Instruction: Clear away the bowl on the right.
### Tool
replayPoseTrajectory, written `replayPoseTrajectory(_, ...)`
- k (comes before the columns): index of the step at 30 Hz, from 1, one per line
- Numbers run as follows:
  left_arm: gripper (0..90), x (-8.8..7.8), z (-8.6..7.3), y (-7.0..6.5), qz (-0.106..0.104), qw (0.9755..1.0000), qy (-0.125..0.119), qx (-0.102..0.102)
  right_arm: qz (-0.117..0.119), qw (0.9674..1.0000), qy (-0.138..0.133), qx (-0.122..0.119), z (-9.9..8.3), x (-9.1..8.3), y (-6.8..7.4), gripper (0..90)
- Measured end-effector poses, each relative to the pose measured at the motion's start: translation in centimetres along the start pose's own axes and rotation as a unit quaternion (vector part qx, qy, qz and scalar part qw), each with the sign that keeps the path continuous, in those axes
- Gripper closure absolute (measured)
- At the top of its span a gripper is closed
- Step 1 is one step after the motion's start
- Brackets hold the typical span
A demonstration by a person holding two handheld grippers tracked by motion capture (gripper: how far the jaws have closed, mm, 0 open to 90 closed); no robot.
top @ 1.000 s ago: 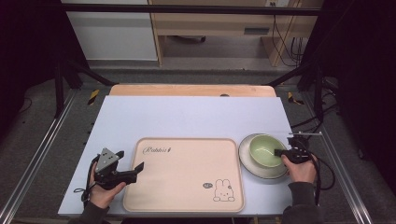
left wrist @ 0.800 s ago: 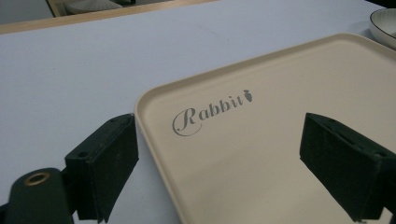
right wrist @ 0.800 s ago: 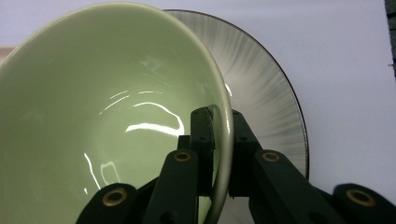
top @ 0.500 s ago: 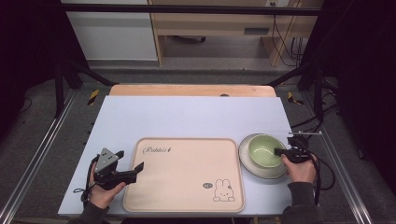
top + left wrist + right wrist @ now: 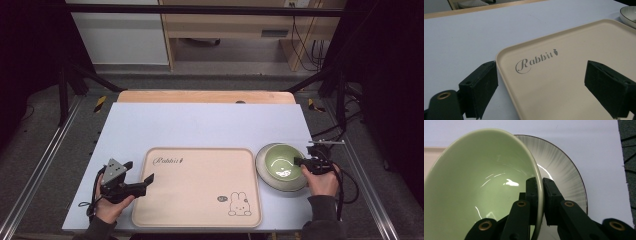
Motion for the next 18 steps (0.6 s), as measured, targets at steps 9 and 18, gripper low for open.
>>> replayPoseTrajectory(9,11.3,0.0,0.0,0.0,-0.001,1.0000,-0.002,-0.001,0.002,1.0000,-0.002,0.002,0.0,-0.5,0.1,83.8)
replayPoseTrajectory(18,11.3,-0.1,0.0,-0.1,-0.002,1.0000,-0.002,-0.001,0.018,0.9996,-0.018,-0.012,0.4,-1.6,1.0,83.8)
Point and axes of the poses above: each handheld gripper's, and its own axes: x roughly forward along the jaws, z roughly out of its top, y roughly to its left, the point moved 2 cm from there along x, roughly forward along the jaws, and after that the axes turned 2 degrees about y, right-handed, at the moved point
